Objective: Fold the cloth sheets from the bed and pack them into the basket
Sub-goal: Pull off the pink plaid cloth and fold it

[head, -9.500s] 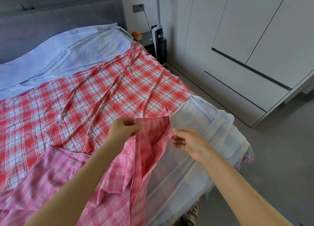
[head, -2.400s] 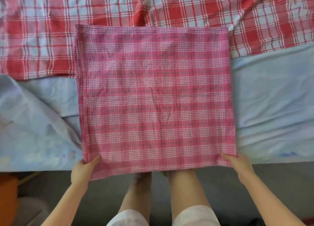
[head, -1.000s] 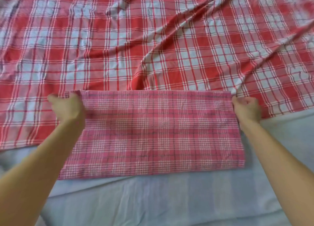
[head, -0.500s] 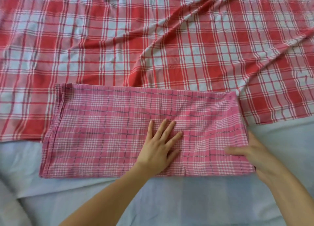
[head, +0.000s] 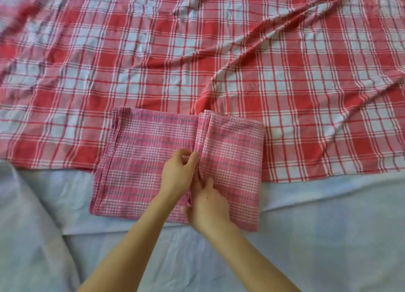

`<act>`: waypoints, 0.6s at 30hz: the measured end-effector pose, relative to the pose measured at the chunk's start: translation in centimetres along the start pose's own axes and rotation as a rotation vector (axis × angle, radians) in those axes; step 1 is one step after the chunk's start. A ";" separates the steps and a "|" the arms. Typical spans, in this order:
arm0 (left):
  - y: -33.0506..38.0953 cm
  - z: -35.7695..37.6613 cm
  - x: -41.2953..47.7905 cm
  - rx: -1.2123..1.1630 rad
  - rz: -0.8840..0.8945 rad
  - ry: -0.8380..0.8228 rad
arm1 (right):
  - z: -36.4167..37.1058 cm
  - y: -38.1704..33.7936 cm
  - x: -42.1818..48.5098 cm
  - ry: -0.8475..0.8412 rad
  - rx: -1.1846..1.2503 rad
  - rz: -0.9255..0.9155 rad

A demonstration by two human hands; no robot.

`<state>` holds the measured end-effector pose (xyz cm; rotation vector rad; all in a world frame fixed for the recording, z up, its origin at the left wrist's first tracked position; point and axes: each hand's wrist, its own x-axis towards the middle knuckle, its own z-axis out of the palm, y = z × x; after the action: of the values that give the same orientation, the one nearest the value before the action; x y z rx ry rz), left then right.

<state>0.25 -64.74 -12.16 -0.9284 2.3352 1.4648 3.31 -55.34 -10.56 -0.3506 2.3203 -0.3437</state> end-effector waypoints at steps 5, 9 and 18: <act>-0.2 1.6 -0.2 0.127 0.078 0.071 | -1.4 5.1 -2.2 0.449 0.259 0.032; -1.4 2.2 -1.2 0.089 0.108 0.156 | -2.1 9.7 -1.5 0.558 0.386 0.399; -6.6 -0.7 -4.4 0.425 0.352 0.309 | -6.9 3.7 -2.7 0.308 1.126 0.195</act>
<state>7.81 -65.61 -14.37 -0.6885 2.9968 0.9000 -0.30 -49.98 -5.40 0.5094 2.0216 -1.5615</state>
